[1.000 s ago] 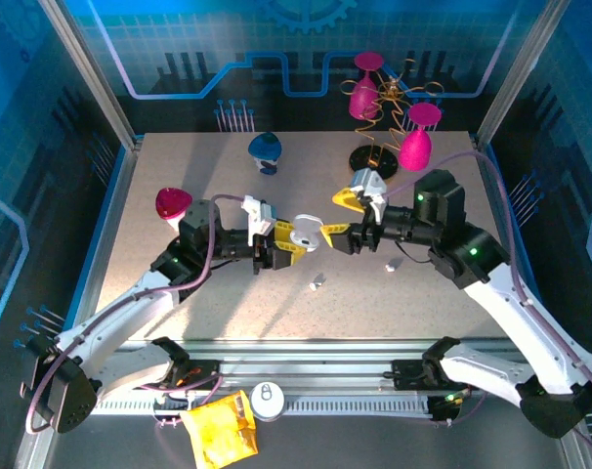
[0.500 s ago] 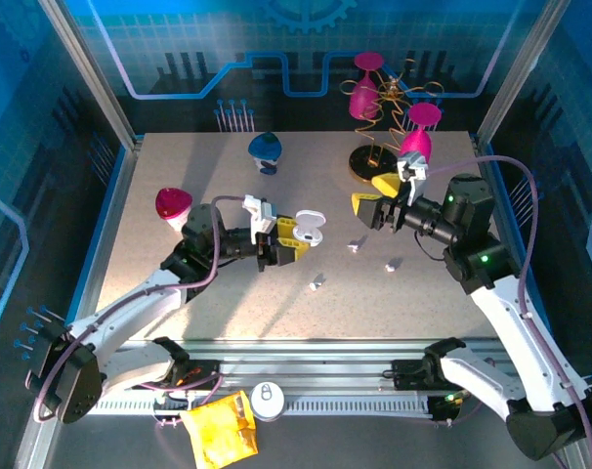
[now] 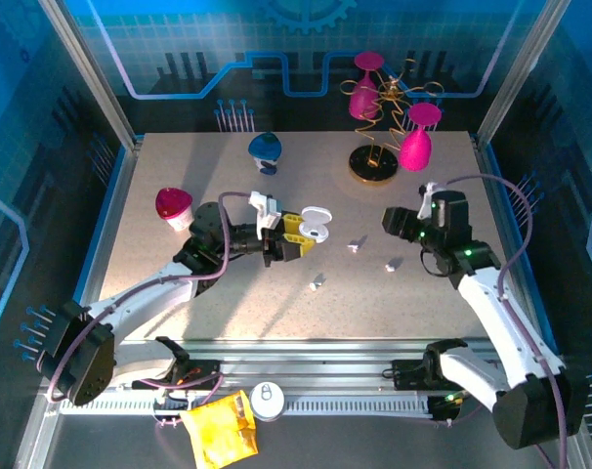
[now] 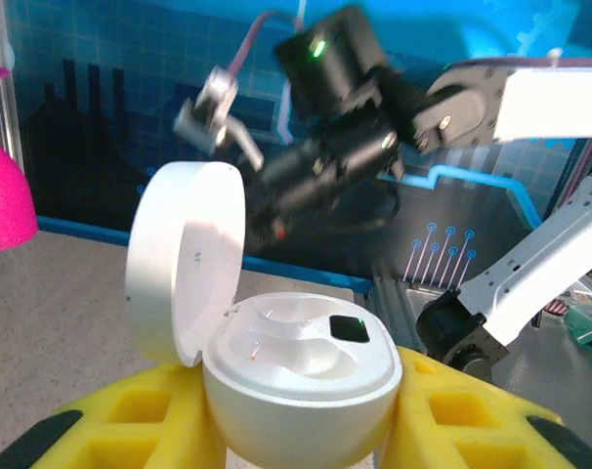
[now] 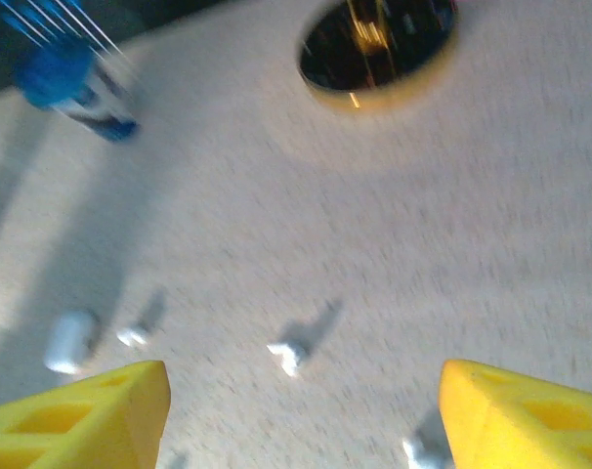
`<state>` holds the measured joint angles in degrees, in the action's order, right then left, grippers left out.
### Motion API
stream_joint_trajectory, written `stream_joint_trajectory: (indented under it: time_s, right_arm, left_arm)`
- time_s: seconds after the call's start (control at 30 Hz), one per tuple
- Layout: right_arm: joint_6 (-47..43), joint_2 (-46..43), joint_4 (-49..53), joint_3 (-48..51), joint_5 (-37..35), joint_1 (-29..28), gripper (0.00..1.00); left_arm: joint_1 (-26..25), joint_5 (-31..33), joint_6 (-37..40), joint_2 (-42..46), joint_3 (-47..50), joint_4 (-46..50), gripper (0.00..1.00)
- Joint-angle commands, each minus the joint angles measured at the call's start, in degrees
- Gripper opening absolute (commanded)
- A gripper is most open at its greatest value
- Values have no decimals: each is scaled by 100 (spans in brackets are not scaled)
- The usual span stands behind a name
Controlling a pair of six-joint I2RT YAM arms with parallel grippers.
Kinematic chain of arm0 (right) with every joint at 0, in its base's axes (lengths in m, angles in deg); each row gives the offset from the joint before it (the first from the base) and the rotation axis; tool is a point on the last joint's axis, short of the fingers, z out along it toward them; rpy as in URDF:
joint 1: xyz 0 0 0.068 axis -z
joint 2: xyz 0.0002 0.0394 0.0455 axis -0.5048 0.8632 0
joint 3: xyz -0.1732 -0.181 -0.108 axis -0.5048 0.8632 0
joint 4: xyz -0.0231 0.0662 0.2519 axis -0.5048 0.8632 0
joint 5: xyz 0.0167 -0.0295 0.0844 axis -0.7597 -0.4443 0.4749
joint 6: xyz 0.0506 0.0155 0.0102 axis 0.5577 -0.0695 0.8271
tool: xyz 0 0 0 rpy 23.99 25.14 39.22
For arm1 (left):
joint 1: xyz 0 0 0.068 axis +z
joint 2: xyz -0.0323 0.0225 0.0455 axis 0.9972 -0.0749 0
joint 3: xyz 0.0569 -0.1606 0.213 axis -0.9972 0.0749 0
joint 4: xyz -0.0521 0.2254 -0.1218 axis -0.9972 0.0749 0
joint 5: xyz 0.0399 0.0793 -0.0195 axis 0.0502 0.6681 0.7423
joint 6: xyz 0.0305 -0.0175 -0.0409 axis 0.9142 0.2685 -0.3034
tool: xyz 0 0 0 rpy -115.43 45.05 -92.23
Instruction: Insert wireless bluetooth earbuds into charging case
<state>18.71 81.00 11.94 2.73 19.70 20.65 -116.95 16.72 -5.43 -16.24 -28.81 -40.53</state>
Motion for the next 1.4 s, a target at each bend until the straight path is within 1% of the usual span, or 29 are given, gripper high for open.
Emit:
stream_joint_trajectory:
  time_s: [0.0,0.13,0.3,0.4,0.47,0.67,0.87,1.17,1.37]
  right_arm:
    - [475,22,-59,402,-143,44,72]
    - [940,-24,-113,892,-219,40,72]
    - [1612,-32,-50,1451,-463,48,66]
    - [2004,93,-213,1691,-364,46,62]
    - [2203,209,-494,1838,-201,44,59]
    - [2747,721,-1468,2056,244,94,54]
    - [2893,1360,-2038,1955,456,154,50]
    - [2706,1878,-2337,1774,598,220,47]
    - [2409,1976,-2346,1720,703,284,36]
  left_arm:
    - [5,-287,-198,-37,40,-859,38]
    - [13,-470,-467,-243,119,-1385,37]
    - [21,-548,-1028,-665,244,-2628,37]
    - [32,-650,-1275,-887,229,-3071,36]
    - [46,-739,-1312,-986,237,-3208,36]
    - [189,-797,-1315,-1012,250,-3216,36]
    - [228,-771,-1193,-984,254,-3061,36]
    - [240,-829,-1027,-977,147,-2734,36]
    - [240,-832,-1031,-985,165,-2710,36]
